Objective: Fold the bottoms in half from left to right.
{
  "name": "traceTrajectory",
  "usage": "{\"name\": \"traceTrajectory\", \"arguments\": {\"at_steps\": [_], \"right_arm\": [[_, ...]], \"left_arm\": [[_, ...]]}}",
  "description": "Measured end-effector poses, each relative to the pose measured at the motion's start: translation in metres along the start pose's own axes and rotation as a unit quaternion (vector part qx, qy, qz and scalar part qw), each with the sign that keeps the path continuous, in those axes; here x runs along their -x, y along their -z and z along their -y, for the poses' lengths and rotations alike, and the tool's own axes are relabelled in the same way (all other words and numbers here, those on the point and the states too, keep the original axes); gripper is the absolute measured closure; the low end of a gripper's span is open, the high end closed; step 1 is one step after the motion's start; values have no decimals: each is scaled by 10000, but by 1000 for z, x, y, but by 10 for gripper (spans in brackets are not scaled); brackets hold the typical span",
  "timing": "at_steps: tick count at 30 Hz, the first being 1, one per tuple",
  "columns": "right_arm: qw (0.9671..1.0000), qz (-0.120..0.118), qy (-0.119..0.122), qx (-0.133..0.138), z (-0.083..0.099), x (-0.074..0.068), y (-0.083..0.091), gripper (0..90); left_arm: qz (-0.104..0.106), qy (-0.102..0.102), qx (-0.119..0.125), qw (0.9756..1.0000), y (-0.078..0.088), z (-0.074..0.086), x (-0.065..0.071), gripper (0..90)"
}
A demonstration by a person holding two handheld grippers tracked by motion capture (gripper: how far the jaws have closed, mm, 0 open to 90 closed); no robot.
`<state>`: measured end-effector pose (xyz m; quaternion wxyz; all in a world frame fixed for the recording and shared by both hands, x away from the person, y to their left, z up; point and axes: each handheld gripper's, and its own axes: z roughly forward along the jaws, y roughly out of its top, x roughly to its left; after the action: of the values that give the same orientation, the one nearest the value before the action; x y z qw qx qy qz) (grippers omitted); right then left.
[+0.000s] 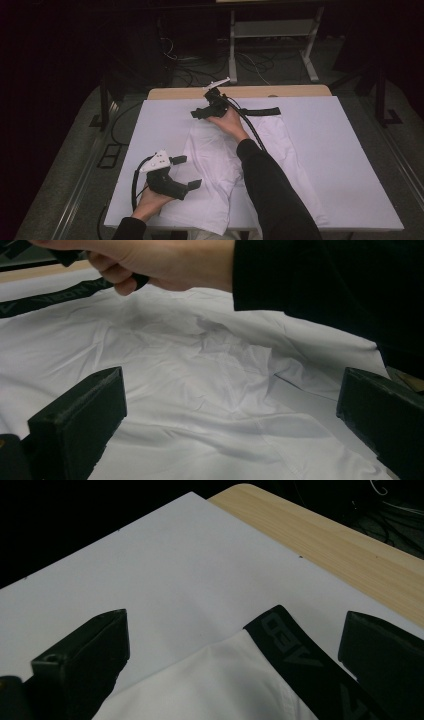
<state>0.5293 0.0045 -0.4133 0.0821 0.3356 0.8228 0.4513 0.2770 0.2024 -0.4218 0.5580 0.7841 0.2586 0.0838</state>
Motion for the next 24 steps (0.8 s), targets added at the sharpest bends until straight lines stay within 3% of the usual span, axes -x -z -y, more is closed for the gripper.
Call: {"name": "traceTrajectory", "arguments": {"at_steps": [4,22,24], "right_arm": [[9999,15,-121,40,1,1,-8,0],[9994,229,-221,-126,5,5,-42,1],[9994,235,-186,-168,6,5,-45,64]], "left_arm": [[9,0,10,10000,0,0,0,0],[1,33,54,10000,2,0,-1,0],[5,32,51,10000,2,0,0,0]]}}
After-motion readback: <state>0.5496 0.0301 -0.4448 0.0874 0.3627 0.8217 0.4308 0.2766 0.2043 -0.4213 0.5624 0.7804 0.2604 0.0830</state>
